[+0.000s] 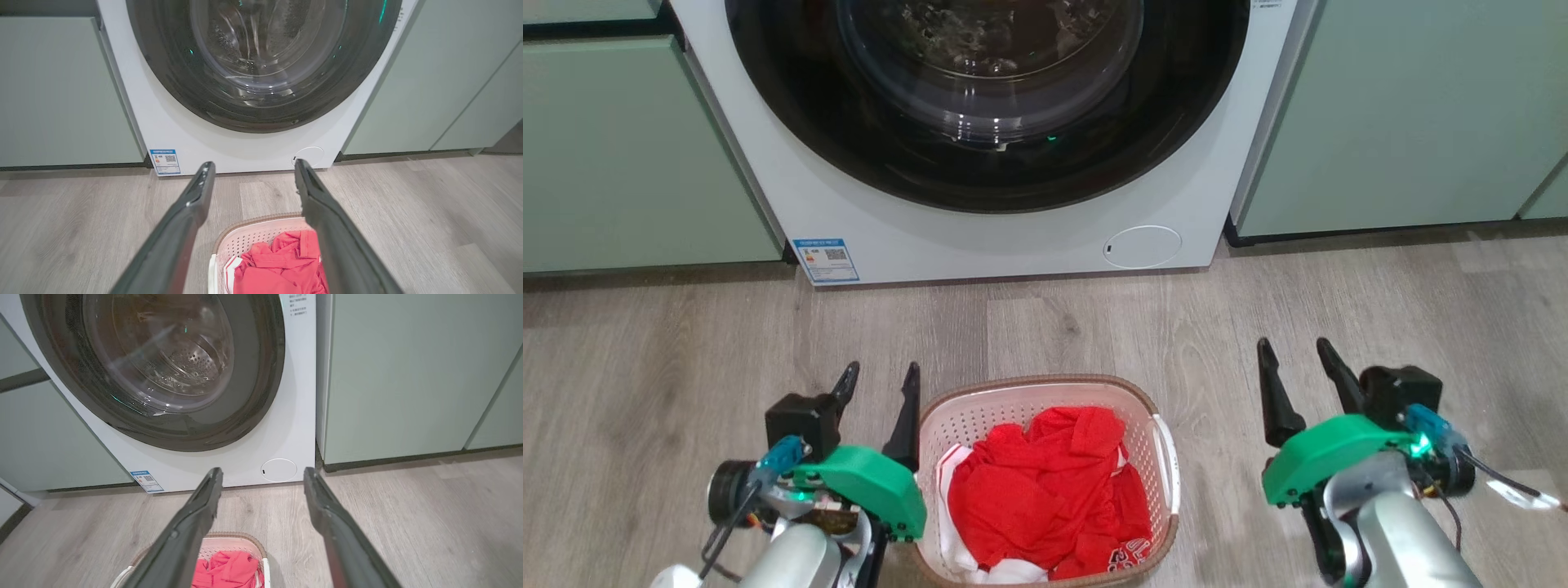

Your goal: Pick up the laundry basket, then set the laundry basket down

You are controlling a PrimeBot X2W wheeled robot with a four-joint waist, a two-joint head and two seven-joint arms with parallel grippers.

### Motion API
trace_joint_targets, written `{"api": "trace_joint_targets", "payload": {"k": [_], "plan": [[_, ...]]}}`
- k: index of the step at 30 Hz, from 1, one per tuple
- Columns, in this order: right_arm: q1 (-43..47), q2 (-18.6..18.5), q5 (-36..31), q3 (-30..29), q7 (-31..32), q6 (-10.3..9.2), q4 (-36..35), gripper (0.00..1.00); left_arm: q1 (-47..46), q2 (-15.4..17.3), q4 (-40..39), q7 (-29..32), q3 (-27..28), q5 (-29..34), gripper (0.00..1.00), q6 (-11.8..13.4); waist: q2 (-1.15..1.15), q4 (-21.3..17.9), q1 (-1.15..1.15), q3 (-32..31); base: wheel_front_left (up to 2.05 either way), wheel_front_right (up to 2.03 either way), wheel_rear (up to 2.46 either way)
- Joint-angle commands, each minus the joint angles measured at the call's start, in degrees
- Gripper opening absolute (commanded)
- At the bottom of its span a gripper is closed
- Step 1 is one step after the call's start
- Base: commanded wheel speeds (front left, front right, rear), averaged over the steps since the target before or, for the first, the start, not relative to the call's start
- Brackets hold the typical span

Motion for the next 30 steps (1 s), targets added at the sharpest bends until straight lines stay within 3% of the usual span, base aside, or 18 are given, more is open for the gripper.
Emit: {"api": "trace_joint_targets", "payload": {"k": [1, 18, 23, 30], "plan": [[-3.7, -0.5, -2.0, 1.4, -0.9, 0.32, -1.7, 1.0, -3.3, 0.5, -1.3, -0.9, 1.4, 1.3, 1.0, -0.4, 0.0, 0.0, 0.0, 0.0, 0.0, 0.0, 0.0], [-5.7, -0.6, -13.5, 4.7, -3.8, 0.38, -0.4, 1.0, -4.7, -4.3, 5.4, -3.9, 4.5, 6.7, 1.0, -9.7, 0.0, 0.4, 0.0, -0.3, 0.0, 0.0, 0.0], [-5.8, -0.7, -16.3, 5.3, -4.7, 0.4, -2.2, 1.0, -4.6, -5.4, 2.4, -4.8, 7.0, 10.4, 1.0, -10.5, 0.0, 0.7, 0.0, -0.1, 0.0, 0.0, 0.0], [-4.8, -0.7, -15.4, 4.1, -5.3, 0.41, -8.4, 1.0, -3.3, -7.4, -4.8, -5.3, 12.8, 15.4, 1.0, -9.3, 0.0, 1.1, 0.0, 0.4, 0.0, 0.0, 0.0]]}}
